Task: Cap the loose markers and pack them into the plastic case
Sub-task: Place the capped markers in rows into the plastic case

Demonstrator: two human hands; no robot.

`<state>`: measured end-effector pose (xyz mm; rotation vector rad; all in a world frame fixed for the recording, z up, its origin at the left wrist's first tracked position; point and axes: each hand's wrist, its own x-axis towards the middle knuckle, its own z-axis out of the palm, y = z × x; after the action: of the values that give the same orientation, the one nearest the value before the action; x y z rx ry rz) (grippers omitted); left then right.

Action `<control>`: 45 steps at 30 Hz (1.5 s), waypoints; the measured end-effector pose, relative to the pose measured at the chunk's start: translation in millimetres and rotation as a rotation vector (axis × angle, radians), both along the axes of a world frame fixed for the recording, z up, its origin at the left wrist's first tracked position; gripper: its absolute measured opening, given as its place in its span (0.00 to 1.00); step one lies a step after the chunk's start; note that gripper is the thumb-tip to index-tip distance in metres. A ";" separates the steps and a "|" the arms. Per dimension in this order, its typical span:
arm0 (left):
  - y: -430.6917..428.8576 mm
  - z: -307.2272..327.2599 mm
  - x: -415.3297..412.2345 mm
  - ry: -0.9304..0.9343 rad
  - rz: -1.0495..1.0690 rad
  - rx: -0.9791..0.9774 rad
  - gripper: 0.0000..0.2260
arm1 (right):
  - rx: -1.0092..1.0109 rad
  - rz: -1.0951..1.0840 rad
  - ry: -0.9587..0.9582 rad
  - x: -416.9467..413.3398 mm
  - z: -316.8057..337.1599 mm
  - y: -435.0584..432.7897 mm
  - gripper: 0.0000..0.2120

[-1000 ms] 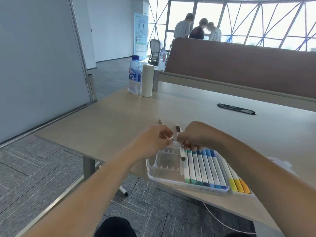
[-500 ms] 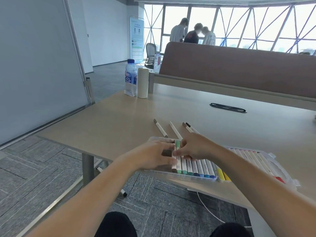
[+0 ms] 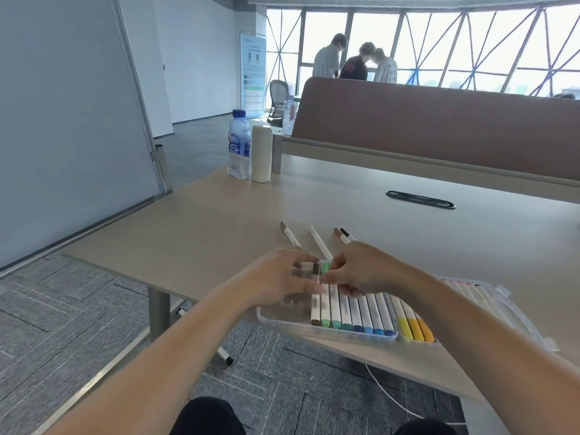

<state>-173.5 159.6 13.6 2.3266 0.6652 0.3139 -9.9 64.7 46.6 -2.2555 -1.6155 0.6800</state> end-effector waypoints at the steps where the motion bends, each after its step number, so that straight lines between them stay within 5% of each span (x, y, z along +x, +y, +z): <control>1: 2.6 0.9 2.3 -0.033 0.035 -0.007 0.27 | 0.020 -0.029 -0.005 5.6 0.7 1.2 0.14; 6: 19.0 7.8 27.1 -0.152 0.108 -0.025 0.13 | 0.126 -0.208 -0.183 40.6 -3.1 21.4 0.12; 26: 38.8 4.2 35.6 -0.213 0.195 -0.031 0.05 | 0.049 -0.265 -0.469 53.4 -9.0 77.2 0.07; 30: 36.7 4.4 18.5 -0.238 0.216 -0.046 0.04 | 0.109 -0.237 -0.374 33.5 13.9 67.6 0.13; 38: 20.7 -2.4 -15.5 -0.239 0.174 -0.092 0.08 | -0.103 -0.128 0.121 -25.9 16.4 17.2 0.11; 45: -1.8 -5.1 -18.7 0.002 0.043 0.063 0.14 | -0.088 -0.129 0.205 -32.6 1.2 8.7 0.16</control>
<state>-192.1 157.8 8.5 2.3754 0.7166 0.3565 -42.5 73.4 47.8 -2.2427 -1.3570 0.9307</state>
